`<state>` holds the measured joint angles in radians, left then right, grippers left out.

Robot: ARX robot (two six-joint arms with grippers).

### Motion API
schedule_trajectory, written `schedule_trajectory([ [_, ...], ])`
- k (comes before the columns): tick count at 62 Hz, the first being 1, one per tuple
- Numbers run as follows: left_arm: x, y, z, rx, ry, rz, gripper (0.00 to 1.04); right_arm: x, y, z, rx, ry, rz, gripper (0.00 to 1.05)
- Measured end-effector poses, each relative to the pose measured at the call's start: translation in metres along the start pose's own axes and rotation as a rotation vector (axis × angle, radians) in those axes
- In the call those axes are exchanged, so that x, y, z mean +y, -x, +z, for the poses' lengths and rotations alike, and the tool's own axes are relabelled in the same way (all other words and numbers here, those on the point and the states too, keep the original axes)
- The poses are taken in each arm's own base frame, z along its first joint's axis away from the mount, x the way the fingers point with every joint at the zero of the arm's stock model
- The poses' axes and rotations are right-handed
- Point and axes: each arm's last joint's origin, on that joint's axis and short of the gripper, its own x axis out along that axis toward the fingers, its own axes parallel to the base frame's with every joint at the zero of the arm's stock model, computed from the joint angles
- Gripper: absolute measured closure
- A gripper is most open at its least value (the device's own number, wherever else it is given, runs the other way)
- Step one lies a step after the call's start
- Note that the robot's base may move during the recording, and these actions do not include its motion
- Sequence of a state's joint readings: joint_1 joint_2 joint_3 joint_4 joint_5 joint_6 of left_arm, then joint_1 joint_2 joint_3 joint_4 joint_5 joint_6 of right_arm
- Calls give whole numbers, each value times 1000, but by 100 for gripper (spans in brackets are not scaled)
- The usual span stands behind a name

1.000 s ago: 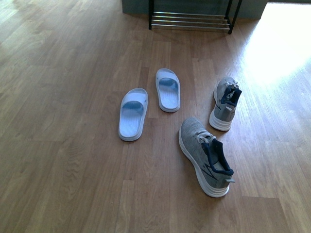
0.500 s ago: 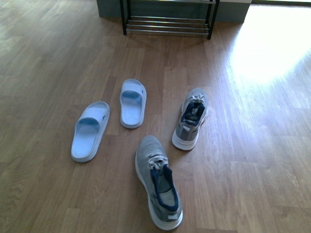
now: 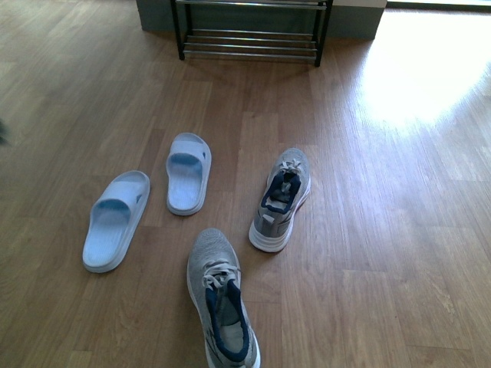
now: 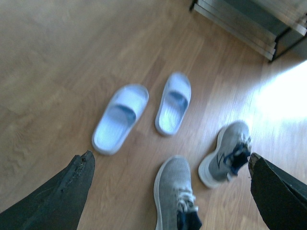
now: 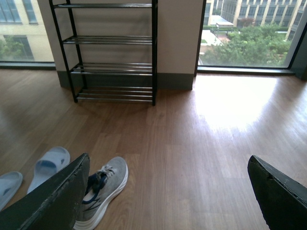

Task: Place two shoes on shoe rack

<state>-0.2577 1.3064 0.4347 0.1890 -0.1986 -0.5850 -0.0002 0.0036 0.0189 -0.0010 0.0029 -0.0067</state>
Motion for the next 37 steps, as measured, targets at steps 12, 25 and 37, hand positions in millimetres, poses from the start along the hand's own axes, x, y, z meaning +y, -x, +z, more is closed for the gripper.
schedule_trajectory([
  [12,-8,-99,-45,409,-56,57,9,0,0,0,0,0,0,9],
  [25,-6,-160,-76,577,-86,93,9,0,0,0,0,0,0,9],
  [37,-4,-193,-100,684,-73,35,9,0,0,0,0,0,0,9],
])
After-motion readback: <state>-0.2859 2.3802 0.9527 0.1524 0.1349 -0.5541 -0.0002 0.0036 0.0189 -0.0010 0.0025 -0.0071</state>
